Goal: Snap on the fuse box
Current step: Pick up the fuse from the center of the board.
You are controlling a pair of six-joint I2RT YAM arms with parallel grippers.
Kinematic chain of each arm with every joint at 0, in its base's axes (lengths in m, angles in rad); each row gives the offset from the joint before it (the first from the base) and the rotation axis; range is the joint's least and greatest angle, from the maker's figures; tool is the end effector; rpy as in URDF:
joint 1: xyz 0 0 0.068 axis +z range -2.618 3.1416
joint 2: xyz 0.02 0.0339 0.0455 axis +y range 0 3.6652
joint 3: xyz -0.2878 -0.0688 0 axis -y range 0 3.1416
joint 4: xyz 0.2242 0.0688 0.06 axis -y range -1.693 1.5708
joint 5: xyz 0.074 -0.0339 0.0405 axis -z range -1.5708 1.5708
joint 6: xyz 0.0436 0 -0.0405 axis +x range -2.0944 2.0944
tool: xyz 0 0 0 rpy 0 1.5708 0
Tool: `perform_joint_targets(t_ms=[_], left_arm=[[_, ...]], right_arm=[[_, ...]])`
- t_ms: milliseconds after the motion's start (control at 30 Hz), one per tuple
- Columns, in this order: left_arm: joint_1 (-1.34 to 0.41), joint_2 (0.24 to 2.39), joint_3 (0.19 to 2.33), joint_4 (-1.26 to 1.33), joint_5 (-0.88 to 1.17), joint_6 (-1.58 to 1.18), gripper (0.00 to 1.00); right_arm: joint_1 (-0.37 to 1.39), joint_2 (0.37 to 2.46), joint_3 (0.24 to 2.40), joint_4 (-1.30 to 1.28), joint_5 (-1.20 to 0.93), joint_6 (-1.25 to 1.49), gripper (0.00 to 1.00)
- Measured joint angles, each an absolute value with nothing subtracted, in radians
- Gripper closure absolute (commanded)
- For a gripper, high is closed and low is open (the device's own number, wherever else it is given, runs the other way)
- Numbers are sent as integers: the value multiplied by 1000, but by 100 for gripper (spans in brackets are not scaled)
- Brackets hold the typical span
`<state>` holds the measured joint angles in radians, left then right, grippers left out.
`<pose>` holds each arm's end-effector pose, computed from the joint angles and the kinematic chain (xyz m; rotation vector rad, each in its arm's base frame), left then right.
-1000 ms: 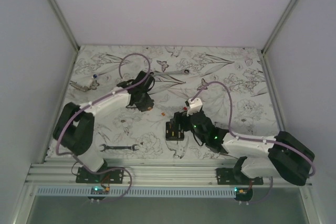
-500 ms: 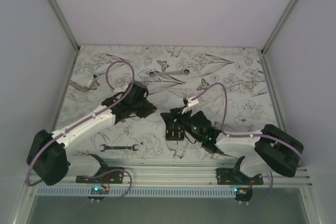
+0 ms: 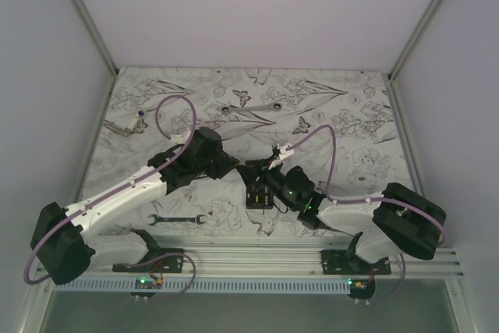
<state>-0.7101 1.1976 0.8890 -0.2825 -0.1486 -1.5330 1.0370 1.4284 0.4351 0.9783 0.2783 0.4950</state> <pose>0.1893 -0.1543 0.3053 -1.0385 2.1438 -1.0662 0.1465 0.2244 0.2416 -0.2232 1.6571 0.9640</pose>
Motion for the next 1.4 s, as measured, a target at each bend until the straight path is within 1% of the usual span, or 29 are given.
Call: perform_joint_targets(t_ms=[367,500,767,833,900,967,1033,1133,1200,1300,1400], left_arm=[[-739,1183,887,-277,-171,-1561,81],[-745,1177,885,-277,-185,-1565,81],[-760,1171,879,-262,-215,-1586,81],[-763,1171,877,-259,-220,-1591,80],[-767,1171,875,-254,-227,-1597,80],[-768,1171,872,-252,-232,-1602,78],[-770,1171,871,-250,-236,-1604,72],[-773,1170,868,-246,-237,-1605,66],[-779,1165,859,-239,-233,-1605,60],[-786,1149,839,-239,-233,-1603,50],[-786,1111,809,-239,-244,-1585,43]], right_arm=[[1038,1462,435,1026,280,515,60],[1039,1478,437,1051,282,527,65],[1044,1487,442,1079,282,536,82],[1045,1488,442,1082,282,536,89],[1045,1488,442,1082,283,537,99],[1045,1490,442,1081,286,536,100],[1045,1490,442,1081,287,535,100],[1045,1490,442,1079,289,531,100],[1045,1487,443,1062,289,527,100],[1045,1471,443,1018,290,514,100],[1044,1420,444,923,291,501,100]])
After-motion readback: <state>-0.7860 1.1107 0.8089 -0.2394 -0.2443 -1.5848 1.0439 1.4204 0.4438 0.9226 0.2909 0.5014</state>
